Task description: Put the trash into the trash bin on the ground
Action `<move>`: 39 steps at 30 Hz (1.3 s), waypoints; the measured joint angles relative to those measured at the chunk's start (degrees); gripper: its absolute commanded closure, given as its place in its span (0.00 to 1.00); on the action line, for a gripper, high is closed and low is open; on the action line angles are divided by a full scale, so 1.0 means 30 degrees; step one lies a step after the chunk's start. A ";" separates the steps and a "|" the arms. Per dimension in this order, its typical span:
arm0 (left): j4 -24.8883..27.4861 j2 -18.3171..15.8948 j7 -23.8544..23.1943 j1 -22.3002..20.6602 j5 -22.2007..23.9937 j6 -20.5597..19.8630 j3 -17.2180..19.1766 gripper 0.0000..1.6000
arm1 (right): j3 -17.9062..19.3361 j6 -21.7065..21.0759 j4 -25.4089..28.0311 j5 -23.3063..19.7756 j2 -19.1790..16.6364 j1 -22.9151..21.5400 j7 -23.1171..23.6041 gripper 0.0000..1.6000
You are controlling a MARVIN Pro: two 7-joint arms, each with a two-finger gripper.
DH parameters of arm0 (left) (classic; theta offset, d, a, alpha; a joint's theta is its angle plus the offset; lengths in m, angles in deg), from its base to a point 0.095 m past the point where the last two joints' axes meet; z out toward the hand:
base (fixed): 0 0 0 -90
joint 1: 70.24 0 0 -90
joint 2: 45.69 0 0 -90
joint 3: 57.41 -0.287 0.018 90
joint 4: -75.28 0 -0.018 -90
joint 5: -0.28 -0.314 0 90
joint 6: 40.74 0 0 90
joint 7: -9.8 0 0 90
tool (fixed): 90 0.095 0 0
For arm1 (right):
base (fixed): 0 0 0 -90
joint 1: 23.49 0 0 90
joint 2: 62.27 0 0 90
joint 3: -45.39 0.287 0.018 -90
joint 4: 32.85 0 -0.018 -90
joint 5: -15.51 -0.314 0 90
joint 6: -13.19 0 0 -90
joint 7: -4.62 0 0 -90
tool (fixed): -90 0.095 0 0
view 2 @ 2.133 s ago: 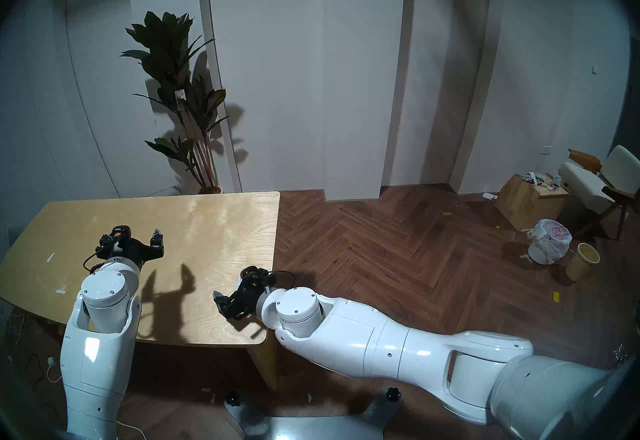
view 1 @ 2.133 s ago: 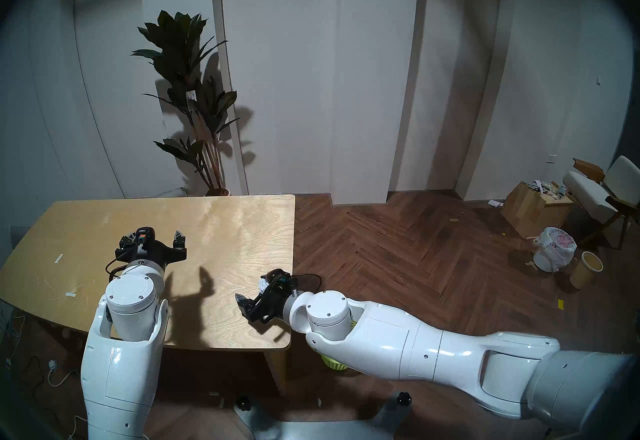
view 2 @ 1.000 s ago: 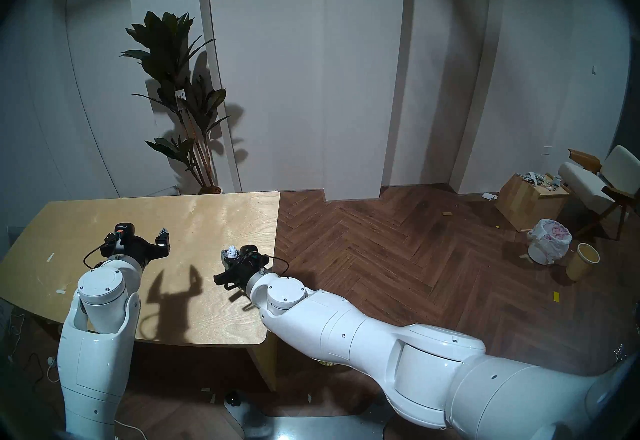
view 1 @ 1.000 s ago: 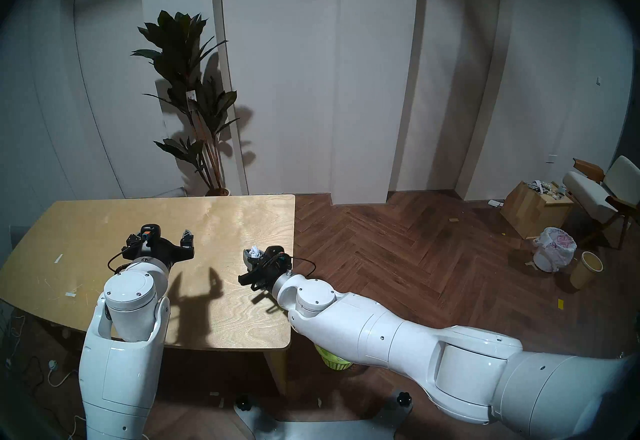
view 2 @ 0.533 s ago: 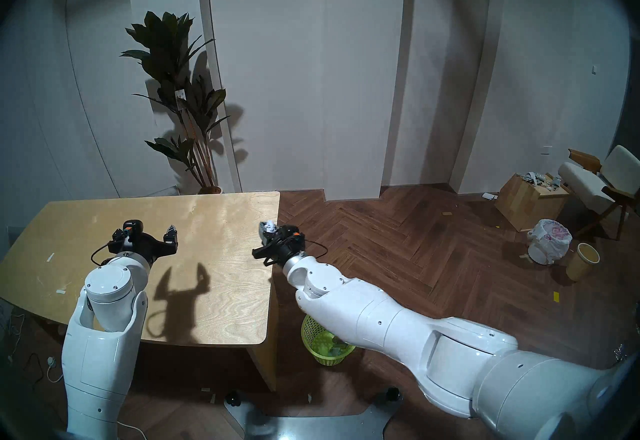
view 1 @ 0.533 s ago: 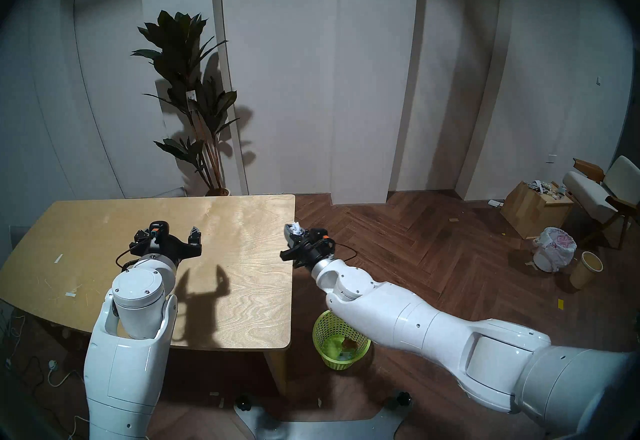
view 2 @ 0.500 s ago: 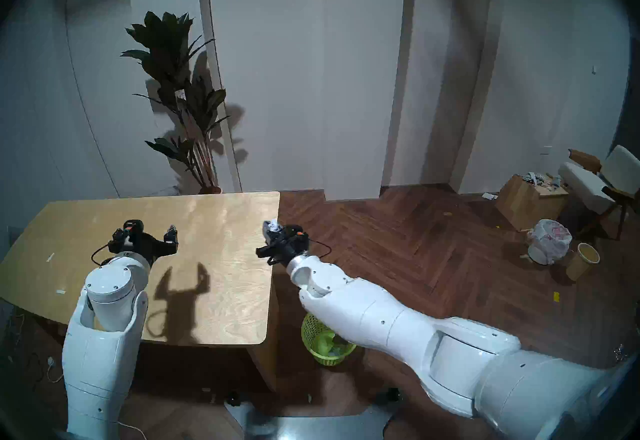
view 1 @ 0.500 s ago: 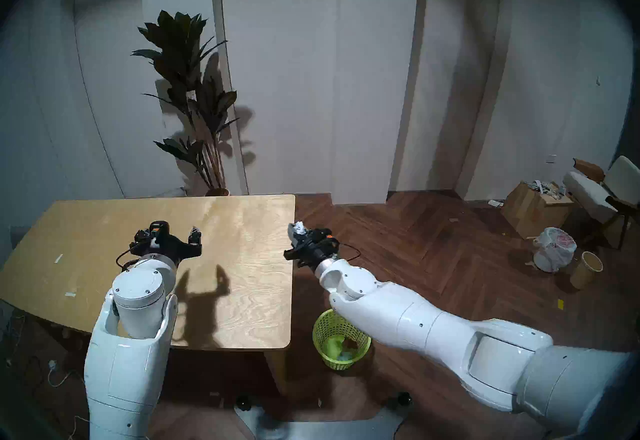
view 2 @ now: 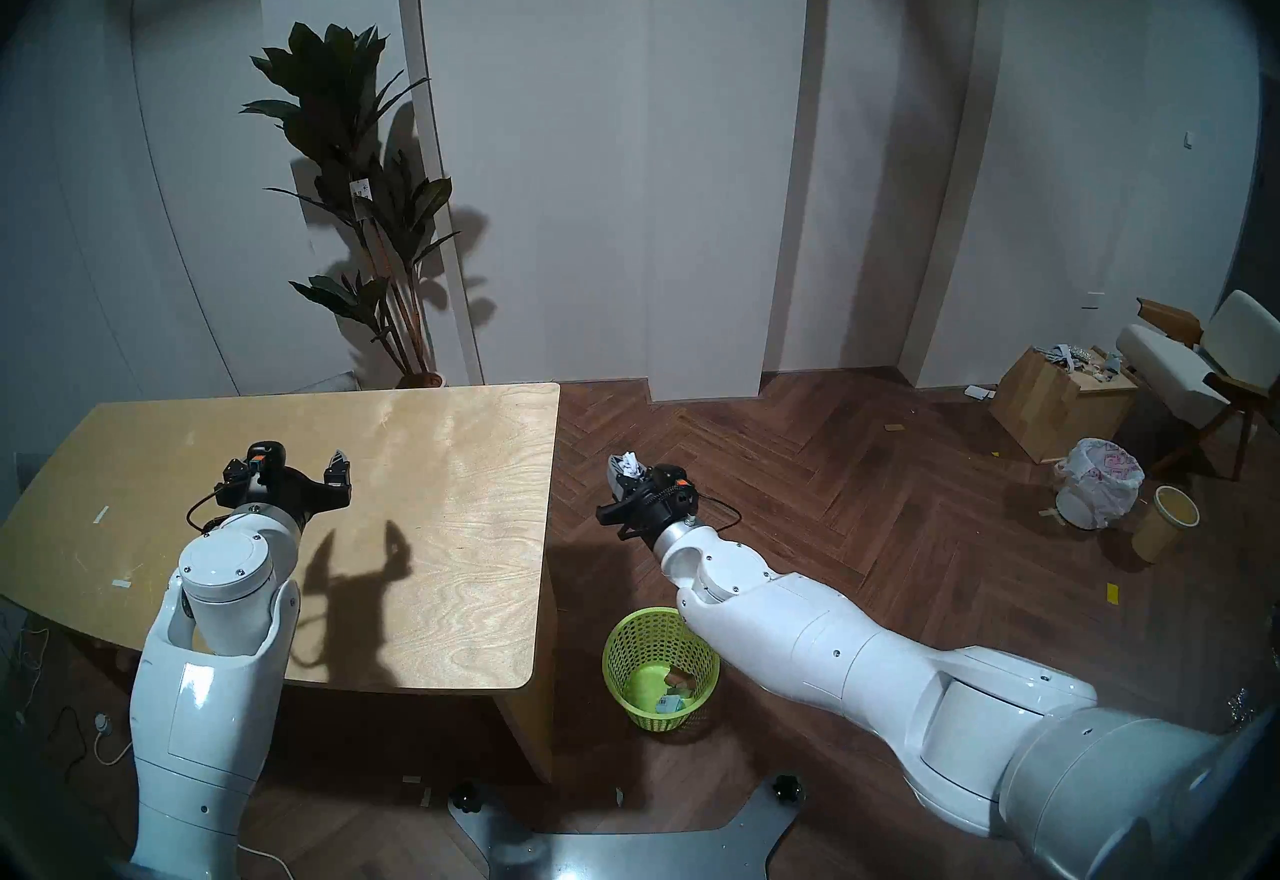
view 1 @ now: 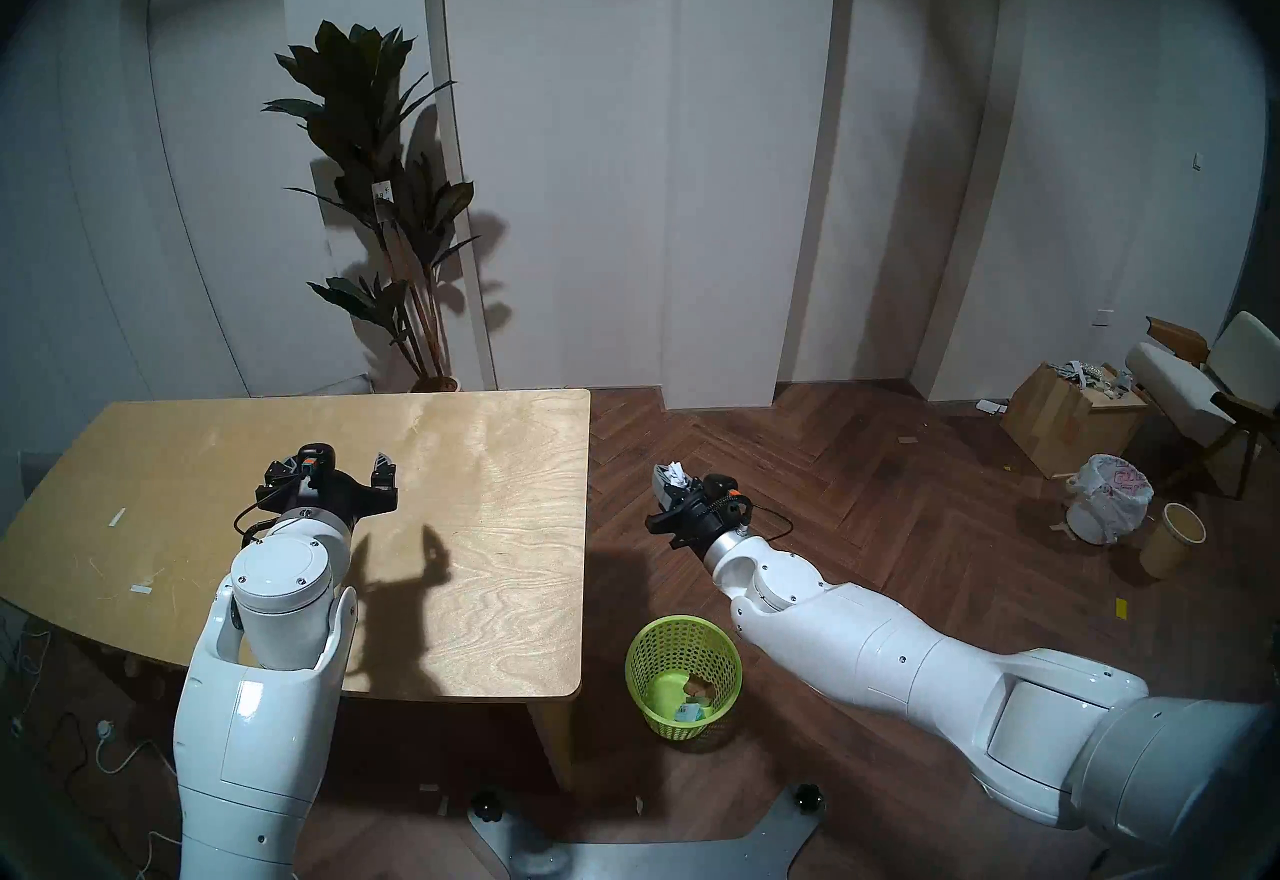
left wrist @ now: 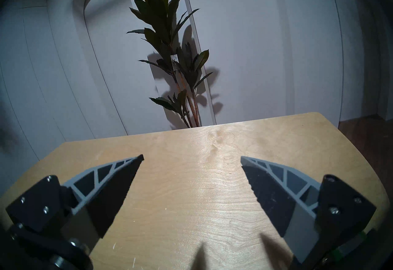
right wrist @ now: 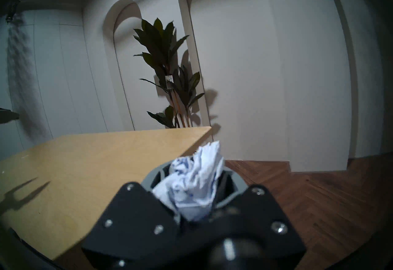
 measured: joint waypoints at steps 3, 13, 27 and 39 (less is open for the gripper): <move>0.0338 0.0095 0.0099 0.0363 -0.0008 0.0173 0.0011 0.00 | 0.0016 -0.0131 -0.1501 -0.0146 0.0379 -0.0220 0.0104 1.00; 0.1100 0.0561 0.0441 0.1637 -0.0007 0.0446 0.0298 0.00 | -0.0299 -0.1311 -0.4825 -0.0262 0.2144 -0.1130 0.0162 1.00; 0.2141 0.1178 0.0876 0.3474 0.0155 0.0902 0.1436 0.00 | -0.0714 -0.1840 -0.8611 -0.0181 0.4710 -0.2216 0.0326 1.00; 0.2642 0.1139 0.0616 0.3760 0.0700 0.1471 0.1964 0.00 | -0.0349 -0.1282 -1.0873 -0.0503 0.5575 -0.2702 0.1240 1.00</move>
